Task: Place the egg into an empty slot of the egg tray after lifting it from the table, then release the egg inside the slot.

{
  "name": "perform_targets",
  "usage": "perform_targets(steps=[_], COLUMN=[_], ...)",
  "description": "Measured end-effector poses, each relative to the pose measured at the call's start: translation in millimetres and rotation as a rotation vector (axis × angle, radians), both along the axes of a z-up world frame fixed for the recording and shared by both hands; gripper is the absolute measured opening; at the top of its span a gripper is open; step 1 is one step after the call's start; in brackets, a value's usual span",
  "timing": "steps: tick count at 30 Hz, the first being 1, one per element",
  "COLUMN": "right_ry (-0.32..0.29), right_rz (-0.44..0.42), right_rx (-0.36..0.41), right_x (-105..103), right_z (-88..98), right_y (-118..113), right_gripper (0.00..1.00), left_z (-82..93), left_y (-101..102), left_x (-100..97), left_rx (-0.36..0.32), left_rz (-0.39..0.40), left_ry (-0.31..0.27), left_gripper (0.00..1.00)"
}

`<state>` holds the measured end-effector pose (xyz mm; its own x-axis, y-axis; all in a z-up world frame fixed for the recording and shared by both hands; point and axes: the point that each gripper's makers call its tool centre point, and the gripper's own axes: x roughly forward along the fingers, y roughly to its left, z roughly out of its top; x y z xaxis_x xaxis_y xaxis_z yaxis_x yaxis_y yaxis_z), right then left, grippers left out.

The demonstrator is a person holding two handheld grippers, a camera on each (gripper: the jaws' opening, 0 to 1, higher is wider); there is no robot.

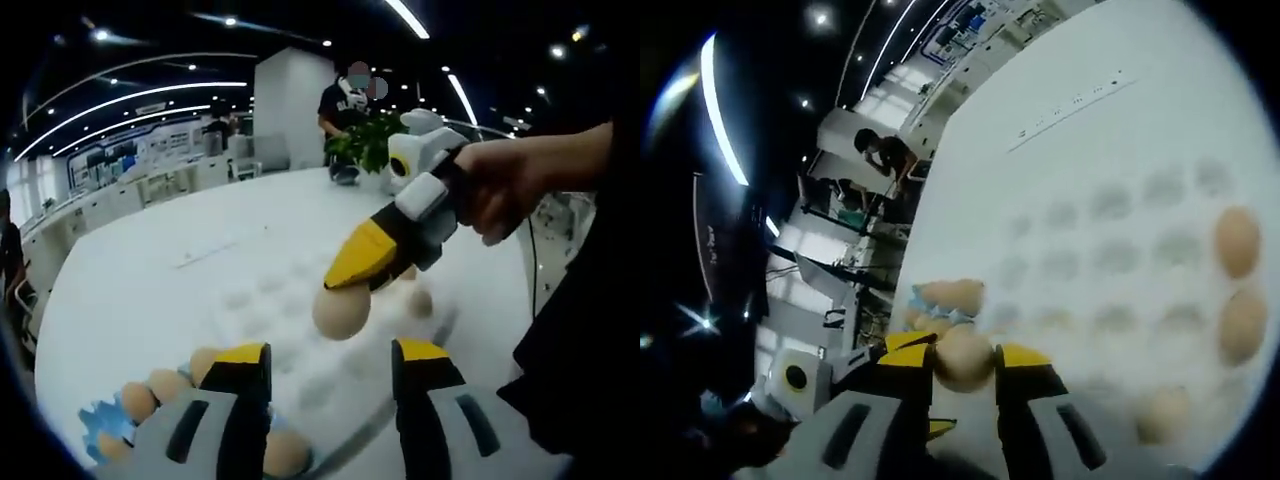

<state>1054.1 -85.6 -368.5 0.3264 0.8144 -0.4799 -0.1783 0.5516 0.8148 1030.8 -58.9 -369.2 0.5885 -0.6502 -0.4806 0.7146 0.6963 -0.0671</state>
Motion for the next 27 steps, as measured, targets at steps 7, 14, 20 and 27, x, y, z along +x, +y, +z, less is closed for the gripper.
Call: perform_targets(steps=[7, 14, 20, 27], right_ry=[0.049, 0.103, 0.107, 0.096], right_rz=[0.034, 0.093, 0.095, 0.107], right_rx=[0.057, 0.113, 0.114, 0.120], right_x=[-15.2, -29.2, -32.0, -30.0], right_z=[2.0, 3.8, 2.8, 3.1], right_y=[16.5, 27.5, 26.9, 28.5], right_gripper=[0.25, 0.25, 0.25, 0.26], left_z=[-0.5, -2.0, -4.2, -1.6], left_y=[-1.3, -8.3, -8.7, -8.1], left_x=[0.5, -3.1, -6.3, -6.4], left_rx=[0.000, -0.009, -0.026, 0.010], left_rz=[0.001, -0.019, -0.028, -0.047], left_ry=[-0.004, 0.005, 0.036, -0.001], left_gripper=[0.45, 0.39, 0.30, 0.30])
